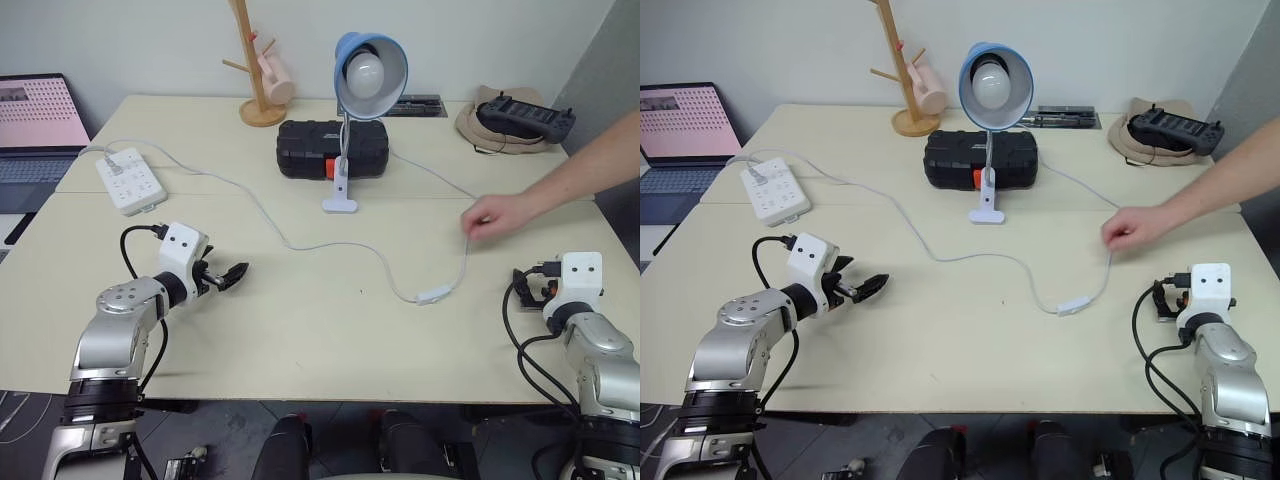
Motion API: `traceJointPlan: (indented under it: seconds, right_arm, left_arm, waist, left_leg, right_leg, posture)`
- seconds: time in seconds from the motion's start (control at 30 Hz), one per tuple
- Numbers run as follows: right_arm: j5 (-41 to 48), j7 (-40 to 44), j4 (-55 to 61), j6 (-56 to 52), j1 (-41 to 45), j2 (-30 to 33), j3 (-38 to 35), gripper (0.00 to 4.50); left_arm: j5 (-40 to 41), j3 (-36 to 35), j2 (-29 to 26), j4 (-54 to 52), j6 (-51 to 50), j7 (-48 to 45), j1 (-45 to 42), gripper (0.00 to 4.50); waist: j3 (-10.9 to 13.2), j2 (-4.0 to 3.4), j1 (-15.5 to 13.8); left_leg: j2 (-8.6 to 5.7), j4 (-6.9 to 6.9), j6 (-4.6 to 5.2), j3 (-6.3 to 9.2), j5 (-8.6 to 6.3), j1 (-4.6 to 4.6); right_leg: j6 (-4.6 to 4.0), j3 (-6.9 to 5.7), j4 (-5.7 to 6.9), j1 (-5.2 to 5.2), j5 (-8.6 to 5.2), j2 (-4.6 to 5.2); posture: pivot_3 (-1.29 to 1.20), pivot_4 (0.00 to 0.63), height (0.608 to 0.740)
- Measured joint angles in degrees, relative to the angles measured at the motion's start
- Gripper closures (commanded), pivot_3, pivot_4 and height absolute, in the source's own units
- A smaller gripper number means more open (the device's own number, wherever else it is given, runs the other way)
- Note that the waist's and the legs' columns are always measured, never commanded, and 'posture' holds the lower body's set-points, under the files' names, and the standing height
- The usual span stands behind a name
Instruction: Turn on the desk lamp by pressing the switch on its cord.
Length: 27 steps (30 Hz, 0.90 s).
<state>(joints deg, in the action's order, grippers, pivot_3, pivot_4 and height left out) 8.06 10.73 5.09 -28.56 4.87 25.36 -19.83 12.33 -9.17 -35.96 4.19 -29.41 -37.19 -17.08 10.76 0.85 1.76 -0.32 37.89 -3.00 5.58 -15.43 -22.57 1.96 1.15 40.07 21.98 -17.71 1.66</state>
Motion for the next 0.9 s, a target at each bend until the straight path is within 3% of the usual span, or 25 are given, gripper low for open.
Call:
traceJointPlan:
  seconds: [0.4, 0.7, 0.9]
  right_arm:
    - [0.01, 1.22, 9.22, -4.85, -3.06, 1.66, 0.42, 0.04]
    - [-0.11, 2.97, 8.29, -4.99, -0.82, 3.08, 1.02, 0.04]
    - [-0.21, 2.84, 7.11, -4.54, 0.52, 2.48, 1.84, 0.04]
  left_arm:
    - [0.3, 1.56, 0.0, 2.95, 1.55, -3.17, -2.39, 0.0]
    - [0.71, 1.4, 0.16, 1.03, 2.61, -2.87, -0.19, 0.0]
    - [0.19, 0.7, 2.72, 3.56, 6.62, 2.01, -0.39, 0.0]
  waist:
    - [-0.01, -0.02, -0.03]
    - [-0.01, -0.01, -0.03]
    - [-0.01, -0.01, -0.06]
  left_leg:
    - [-0.01, 0.0, 0.0, 0.01, 0.0, 0.0]
    - [0.01, -0.01, 0.0, 0.0, 0.0, -0.02]
    - [-0.01, 0.02, 0.0, 0.04, 0.0, -0.01]
  right_leg:
    - [0.0, -0.02, -0.01, 0.0, 0.0, -0.01]
    - [0.0, 0.01, -0.04, 0.0, 0.0, 0.01]
    - [0.0, -0.04, -0.01, -0.01, 0.0, 0.01]
  posture:
    - [0.0, 0.15, 0.74]
    - [0.0, 0.15, 0.74]
    - [0.0, 0.15, 0.74]
